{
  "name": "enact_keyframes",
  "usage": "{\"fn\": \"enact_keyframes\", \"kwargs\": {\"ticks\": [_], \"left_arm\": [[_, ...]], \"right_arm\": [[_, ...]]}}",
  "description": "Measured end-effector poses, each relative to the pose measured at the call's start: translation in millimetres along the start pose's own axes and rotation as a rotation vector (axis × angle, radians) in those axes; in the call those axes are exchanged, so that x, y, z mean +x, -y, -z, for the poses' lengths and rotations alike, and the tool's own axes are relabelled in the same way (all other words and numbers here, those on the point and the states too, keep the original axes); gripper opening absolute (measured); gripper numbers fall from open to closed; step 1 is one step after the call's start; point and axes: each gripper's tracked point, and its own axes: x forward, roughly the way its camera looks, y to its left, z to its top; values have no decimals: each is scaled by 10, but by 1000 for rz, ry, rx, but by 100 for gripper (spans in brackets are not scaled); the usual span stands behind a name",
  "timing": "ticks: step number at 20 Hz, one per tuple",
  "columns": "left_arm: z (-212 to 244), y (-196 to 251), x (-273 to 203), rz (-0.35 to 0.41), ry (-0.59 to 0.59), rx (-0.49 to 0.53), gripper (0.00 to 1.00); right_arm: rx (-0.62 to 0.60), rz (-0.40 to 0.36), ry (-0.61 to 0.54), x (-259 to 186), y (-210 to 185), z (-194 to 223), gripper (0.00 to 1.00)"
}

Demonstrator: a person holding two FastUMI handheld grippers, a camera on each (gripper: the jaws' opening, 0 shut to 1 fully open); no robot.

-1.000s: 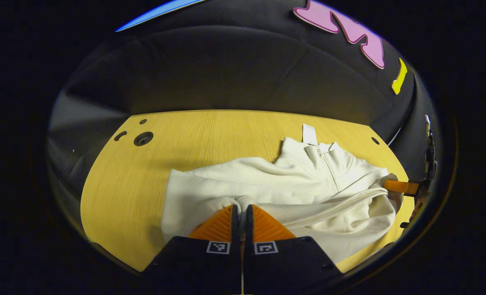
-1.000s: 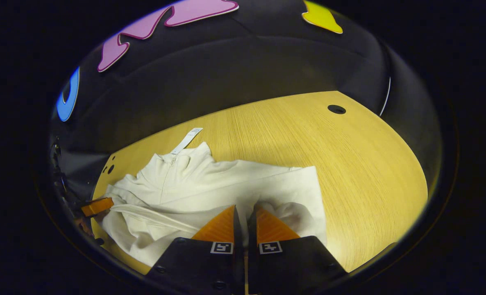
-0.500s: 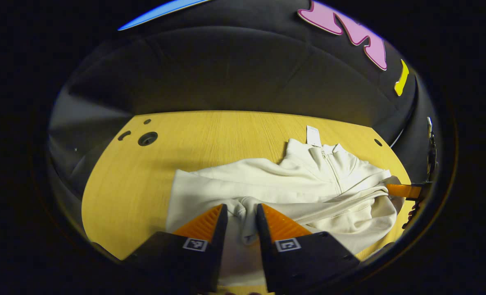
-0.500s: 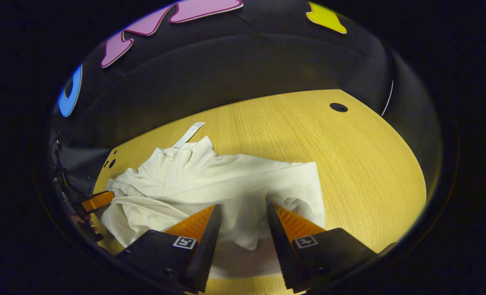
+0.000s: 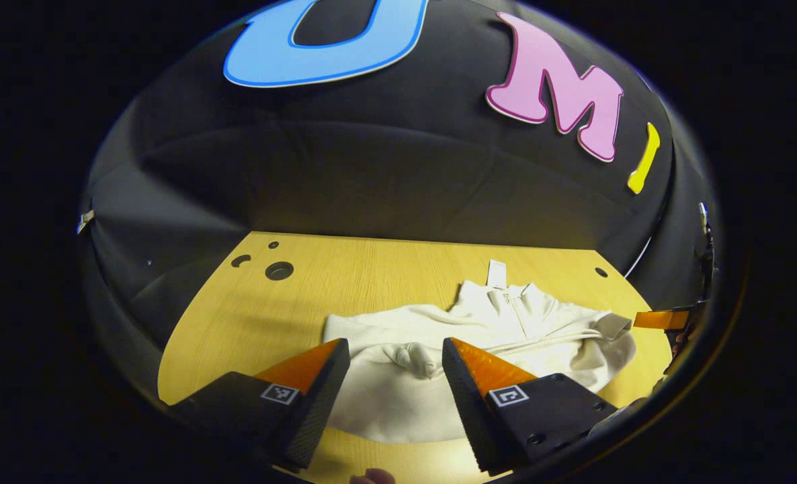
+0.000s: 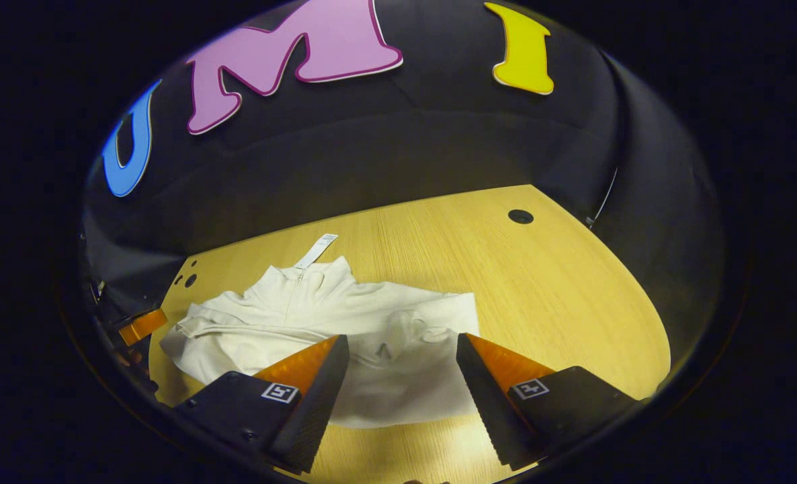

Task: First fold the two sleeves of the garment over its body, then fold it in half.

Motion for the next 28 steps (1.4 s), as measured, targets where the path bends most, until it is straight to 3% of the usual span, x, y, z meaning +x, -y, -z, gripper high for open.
{"fn": "enact_keyframes", "kwargs": {"ticks": [5,15,18,28], "left_arm": [[50,-8,-436,2,20,-24,87],[374,112,-1462,38,46,17,87],[547,301,-1693,97,17,13,87],[1083,252,-1911,102,-84,12,87]], "right_arm": [[-25,-27,102,-490,-140,-152,98],[-49,-133,224,-1457,-398,-7,98],[-62,-153,212,-1597,-441,163,98],[-53,-135,103,-1672,-372,868,99]]}}
